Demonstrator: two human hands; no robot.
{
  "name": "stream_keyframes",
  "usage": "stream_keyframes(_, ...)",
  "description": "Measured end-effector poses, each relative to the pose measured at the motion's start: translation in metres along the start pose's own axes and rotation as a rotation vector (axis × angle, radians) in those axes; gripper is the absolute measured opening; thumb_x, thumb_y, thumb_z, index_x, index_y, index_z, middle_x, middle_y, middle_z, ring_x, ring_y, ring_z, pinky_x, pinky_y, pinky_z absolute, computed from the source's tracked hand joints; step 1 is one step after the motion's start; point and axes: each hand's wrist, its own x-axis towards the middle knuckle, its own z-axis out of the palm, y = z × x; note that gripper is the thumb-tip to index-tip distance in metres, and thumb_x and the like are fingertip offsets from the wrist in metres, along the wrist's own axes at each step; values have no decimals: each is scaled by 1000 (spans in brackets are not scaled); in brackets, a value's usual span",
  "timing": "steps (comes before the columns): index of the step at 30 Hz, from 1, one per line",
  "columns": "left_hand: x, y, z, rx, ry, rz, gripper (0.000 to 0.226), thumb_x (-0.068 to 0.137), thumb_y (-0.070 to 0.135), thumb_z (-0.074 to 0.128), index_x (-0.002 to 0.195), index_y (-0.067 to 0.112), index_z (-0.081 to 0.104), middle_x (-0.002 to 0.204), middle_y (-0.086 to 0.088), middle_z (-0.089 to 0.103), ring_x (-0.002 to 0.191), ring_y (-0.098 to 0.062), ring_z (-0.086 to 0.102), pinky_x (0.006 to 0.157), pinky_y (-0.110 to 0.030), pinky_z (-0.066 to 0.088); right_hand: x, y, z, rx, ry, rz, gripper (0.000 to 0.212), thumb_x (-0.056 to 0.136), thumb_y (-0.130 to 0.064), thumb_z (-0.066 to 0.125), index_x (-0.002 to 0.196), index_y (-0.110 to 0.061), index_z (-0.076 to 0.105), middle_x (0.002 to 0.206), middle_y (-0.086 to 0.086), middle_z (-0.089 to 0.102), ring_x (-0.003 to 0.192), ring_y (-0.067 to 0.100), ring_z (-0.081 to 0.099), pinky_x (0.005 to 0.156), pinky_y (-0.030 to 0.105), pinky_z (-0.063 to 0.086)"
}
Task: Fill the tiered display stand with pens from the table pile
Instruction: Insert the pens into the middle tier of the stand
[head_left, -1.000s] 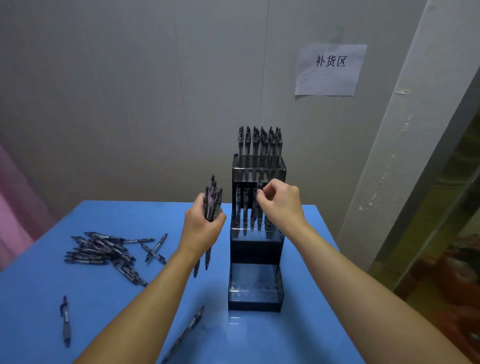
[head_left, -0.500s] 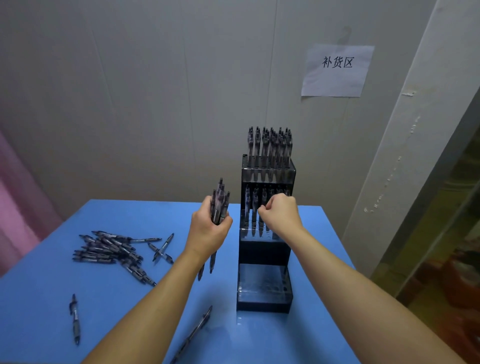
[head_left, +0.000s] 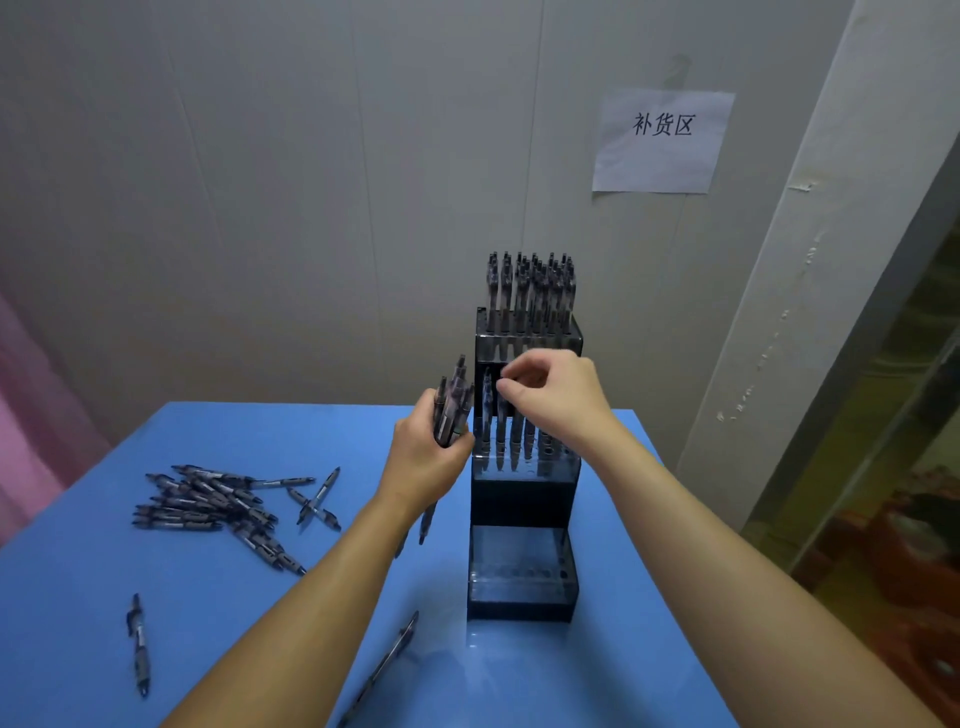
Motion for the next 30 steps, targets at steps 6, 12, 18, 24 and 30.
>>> stream_keyframes(6,-2,12,12,0,-61,9,16,88,-2,65,94,9,55,65,0,52,48,-5,46,46,-18,40,-9,-14,-9,157,-127,-108,21,79,-24,87,98,-24,76,79,-7,73,70,1,65,69,17,54)
stream_keyframes(12,-2,16,18,30,-51,-12,16,89,0,65,93,9,53,70,-5,56,50,-3,50,46,-17,43,-12,-12,-6,107,-41,-53,14,79,-31,87,85,-21,80,76,-9,76,71,2,71,73,27,63)
stream_keyframes(18,-3,15,20,31,-31,-27,16,89,3,67,93,12,54,71,-6,59,54,-11,49,47,-18,44,-16,-18,-9,82,-82,-15,12,85,-28,83,86,-16,81,72,-4,76,62,11,73,71,35,65)
stream_keyframes(24,-5,10,22,53,-47,-38,20,87,4,69,92,14,53,72,-7,60,56,-13,50,48,-19,45,-19,-18,-12,52,-110,-16,14,85,-27,83,80,-15,79,66,1,74,61,14,73,68,32,64)
stream_keyframes(30,-5,11,24,36,-52,-53,20,87,2,68,95,14,55,71,-5,59,55,-10,49,48,-20,44,-19,-12,-12,32,-173,-111,15,82,-23,85,80,-14,73,68,0,73,60,8,69,63,22,59)
